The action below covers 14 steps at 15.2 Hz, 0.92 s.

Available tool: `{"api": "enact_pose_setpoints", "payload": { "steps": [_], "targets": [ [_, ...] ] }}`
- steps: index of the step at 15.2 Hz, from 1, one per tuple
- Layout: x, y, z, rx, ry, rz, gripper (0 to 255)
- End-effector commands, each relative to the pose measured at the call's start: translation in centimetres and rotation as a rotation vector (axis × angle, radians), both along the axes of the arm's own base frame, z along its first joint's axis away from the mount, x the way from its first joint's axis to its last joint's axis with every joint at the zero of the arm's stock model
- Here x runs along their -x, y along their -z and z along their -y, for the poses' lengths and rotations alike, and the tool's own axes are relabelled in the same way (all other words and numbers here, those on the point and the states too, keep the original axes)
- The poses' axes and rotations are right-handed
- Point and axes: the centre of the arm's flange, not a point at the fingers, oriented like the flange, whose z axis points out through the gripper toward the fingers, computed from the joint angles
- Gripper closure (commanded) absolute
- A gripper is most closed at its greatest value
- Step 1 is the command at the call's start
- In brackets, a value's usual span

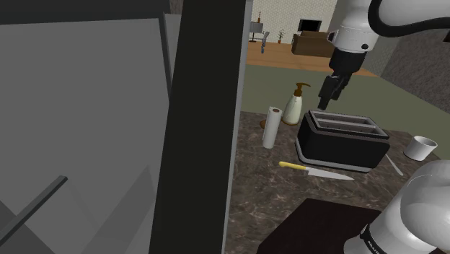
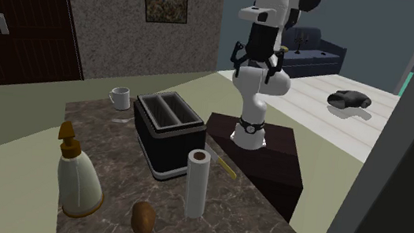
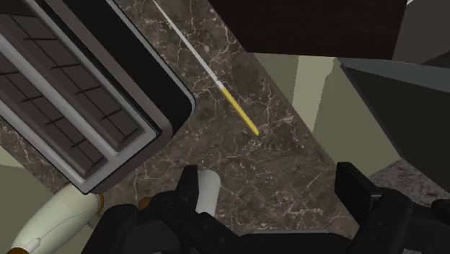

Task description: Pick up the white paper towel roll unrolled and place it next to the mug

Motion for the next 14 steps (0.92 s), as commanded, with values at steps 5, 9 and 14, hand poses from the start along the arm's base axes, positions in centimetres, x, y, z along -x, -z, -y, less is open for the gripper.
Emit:
{"api": "enact_pose_setpoints", "payload": {
  "steps": [5,9,14],
  "targets": [
    [-4.0,2.8,1.5,-0.001,0.025,0.014,0],
    [-8.1,5.5,3.1,-0.002,0.050,0.028,0],
    [-13.1,8.9,5.2,-0.004,0.081,0.046,0]
  ]
}}
